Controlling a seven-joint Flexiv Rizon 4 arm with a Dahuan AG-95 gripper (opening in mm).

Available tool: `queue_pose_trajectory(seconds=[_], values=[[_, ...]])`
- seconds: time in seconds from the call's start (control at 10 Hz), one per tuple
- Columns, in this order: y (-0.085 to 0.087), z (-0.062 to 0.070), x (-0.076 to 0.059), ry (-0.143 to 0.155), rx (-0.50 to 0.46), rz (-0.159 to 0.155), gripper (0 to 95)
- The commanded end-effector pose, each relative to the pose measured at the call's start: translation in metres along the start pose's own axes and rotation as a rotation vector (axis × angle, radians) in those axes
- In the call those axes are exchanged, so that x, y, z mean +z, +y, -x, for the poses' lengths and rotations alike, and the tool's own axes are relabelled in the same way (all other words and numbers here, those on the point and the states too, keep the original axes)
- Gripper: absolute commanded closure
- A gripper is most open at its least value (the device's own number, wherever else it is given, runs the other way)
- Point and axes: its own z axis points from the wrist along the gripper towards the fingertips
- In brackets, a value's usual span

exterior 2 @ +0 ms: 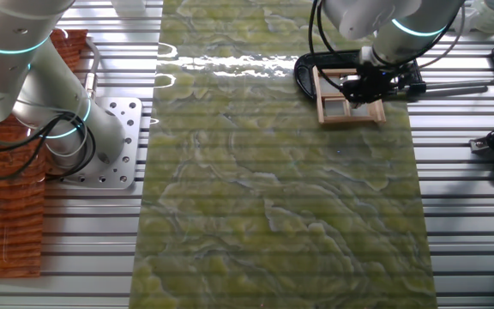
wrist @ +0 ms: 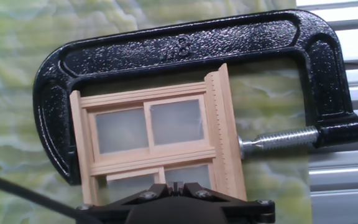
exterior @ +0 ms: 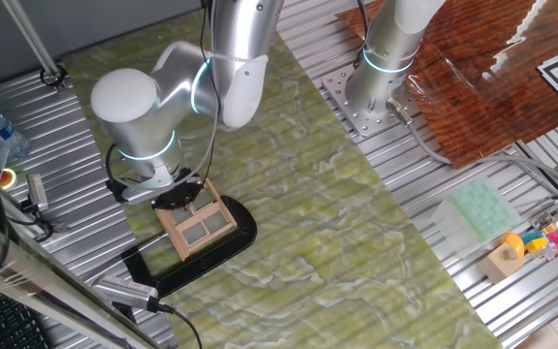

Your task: Close a sliding window

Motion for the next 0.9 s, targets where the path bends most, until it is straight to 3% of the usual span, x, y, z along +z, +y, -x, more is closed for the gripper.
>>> queue_pose_trajectory(seconds=[0.1, 0.9], values=[[0.0007, -0.0014, 0.0014, -0.008, -0.002, -0.008, 95.0], [0.0072, -0.0055, 0.0087, -0.018, 0.027, 0.013, 95.0]])
